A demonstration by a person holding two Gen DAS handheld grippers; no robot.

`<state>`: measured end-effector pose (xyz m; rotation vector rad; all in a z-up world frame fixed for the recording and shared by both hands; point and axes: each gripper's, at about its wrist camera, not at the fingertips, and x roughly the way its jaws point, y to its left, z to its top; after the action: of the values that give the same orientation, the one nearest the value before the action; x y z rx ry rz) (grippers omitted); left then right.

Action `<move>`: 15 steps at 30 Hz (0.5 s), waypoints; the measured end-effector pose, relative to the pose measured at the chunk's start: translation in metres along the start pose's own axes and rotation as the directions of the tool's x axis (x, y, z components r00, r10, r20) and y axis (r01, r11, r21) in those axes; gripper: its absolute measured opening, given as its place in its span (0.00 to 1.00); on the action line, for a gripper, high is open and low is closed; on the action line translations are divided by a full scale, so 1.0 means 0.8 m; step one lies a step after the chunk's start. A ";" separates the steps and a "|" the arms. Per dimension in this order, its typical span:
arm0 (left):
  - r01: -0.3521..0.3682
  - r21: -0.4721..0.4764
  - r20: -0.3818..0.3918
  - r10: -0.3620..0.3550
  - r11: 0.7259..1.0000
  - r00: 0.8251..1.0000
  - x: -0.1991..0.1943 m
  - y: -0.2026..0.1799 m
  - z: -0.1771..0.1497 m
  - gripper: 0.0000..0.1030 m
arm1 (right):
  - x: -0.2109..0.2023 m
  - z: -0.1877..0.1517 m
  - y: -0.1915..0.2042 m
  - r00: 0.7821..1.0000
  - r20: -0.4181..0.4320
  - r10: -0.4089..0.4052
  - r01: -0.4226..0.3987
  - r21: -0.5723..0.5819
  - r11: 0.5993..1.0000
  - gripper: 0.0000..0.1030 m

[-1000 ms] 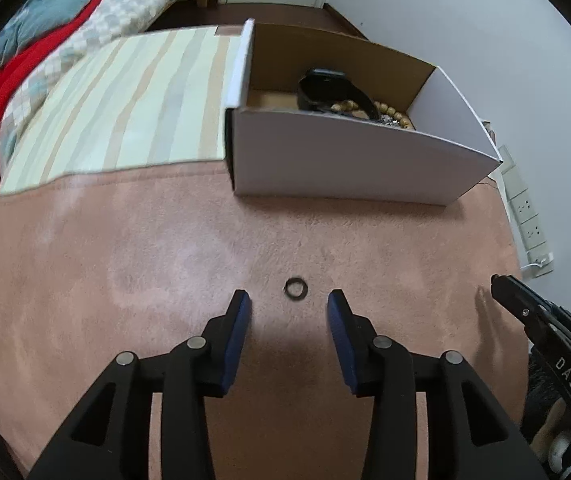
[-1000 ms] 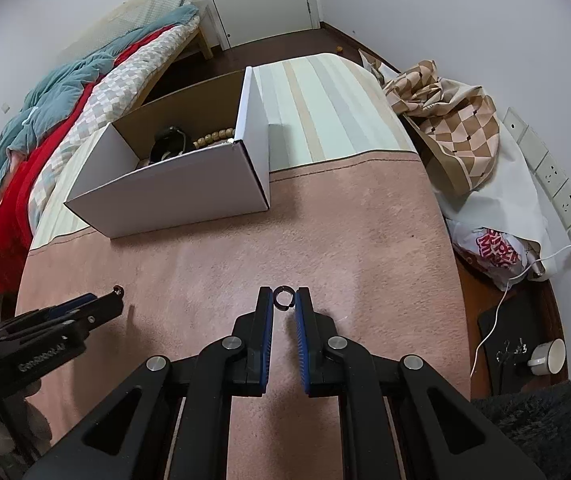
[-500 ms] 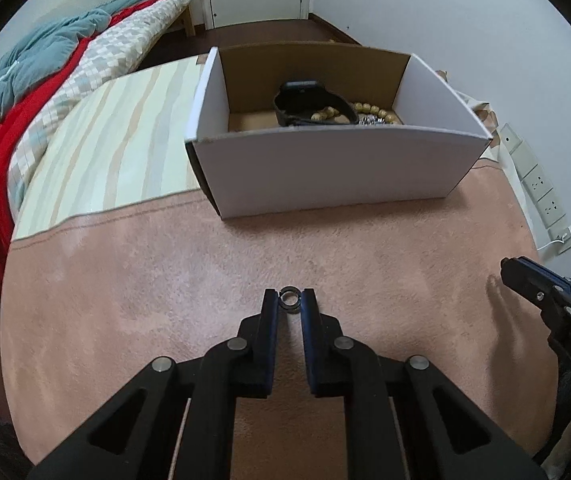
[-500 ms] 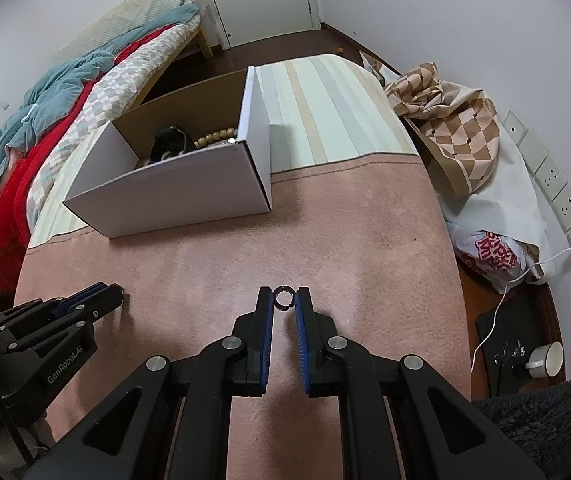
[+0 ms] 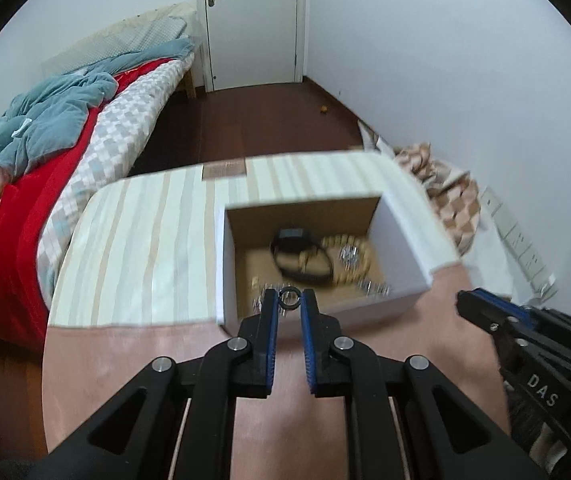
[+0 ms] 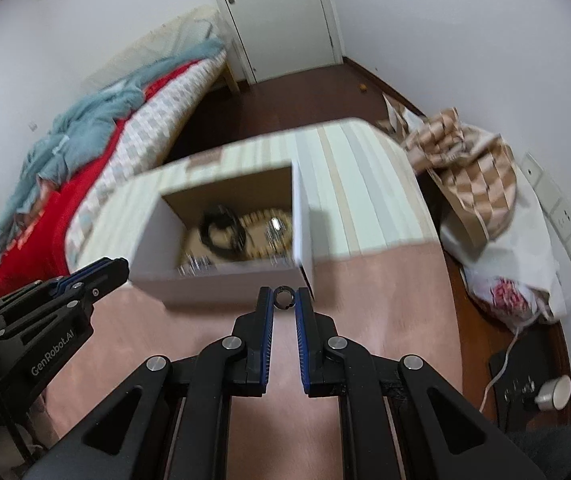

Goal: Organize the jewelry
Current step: 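Carry both black rings into the white box and open both tools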

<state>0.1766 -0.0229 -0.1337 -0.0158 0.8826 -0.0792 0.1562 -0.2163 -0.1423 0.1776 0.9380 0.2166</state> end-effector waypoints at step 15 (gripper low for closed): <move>0.048 -0.089 -0.180 -0.063 0.995 0.982 0.093 0.047 0.071 0.10 | 0.123 0.114 0.008 0.955 -0.241 0.171 -0.172 0.013 0.985 0.11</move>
<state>0.2696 0.0076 -0.1567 -0.1137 1.0686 -0.0965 0.2862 -0.1895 -0.1646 0.2294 1.1652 0.4094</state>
